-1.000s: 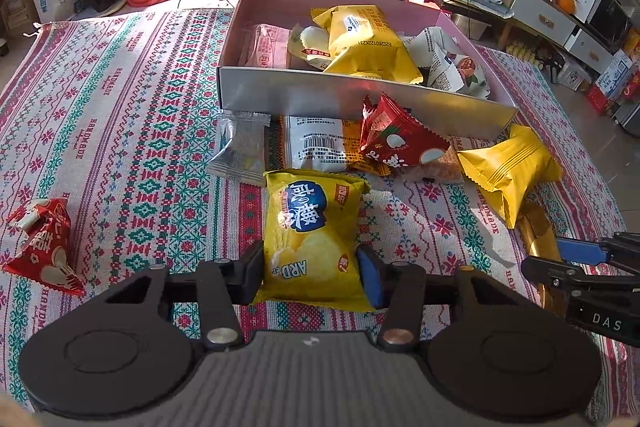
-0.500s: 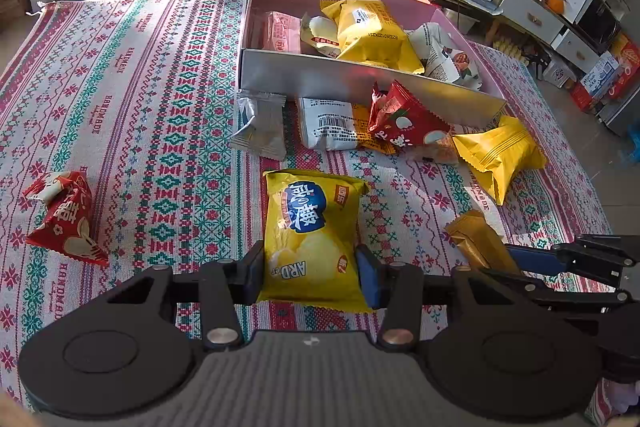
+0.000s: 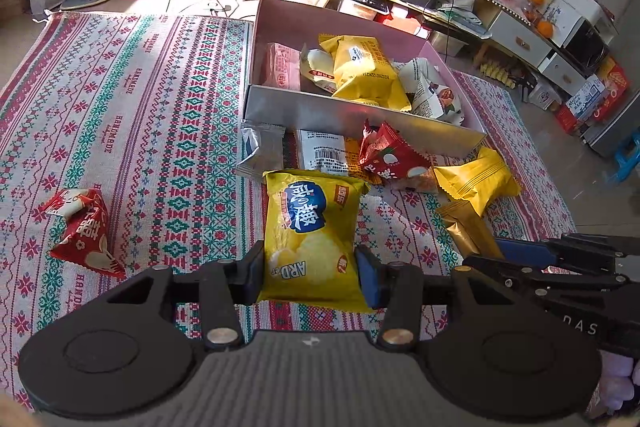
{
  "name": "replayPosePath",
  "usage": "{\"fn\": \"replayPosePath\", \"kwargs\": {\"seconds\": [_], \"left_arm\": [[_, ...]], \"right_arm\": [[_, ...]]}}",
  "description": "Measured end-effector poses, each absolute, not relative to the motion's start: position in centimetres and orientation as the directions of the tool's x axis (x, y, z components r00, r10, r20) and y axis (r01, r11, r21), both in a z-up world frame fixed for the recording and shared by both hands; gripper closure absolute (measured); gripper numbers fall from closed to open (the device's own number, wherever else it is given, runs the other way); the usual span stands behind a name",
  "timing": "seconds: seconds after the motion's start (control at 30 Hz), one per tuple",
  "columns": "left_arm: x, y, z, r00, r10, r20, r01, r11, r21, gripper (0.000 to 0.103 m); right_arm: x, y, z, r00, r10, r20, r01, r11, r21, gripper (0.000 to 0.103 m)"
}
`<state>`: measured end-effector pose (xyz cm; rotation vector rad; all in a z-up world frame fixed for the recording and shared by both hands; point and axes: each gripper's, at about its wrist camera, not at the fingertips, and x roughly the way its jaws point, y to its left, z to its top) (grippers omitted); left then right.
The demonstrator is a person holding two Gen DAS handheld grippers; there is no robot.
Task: Organize snacks
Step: 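Carry both snacks into the box and open both tools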
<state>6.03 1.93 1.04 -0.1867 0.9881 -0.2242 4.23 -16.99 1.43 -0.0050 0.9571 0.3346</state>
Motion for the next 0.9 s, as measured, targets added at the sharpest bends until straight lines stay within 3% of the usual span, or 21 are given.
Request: {"fn": "replayPosePath", "kwargs": {"seconds": [0.43,0.9], "left_arm": [[9.9,2.4,4.1,0.624,-0.269,-0.733,0.057,0.952,-0.301,0.050],[18.6,1.4,3.3,0.672,-0.237,-0.702,0.063,0.962,-0.265,0.050]], "right_arm": [[9.1,-18.7,4.8,0.638,0.285,-0.715,-0.160,0.958,0.239,0.077],[16.5,-20.0,3.0,0.675,0.314,-0.668,-0.072,0.929,0.364,0.077]]}}
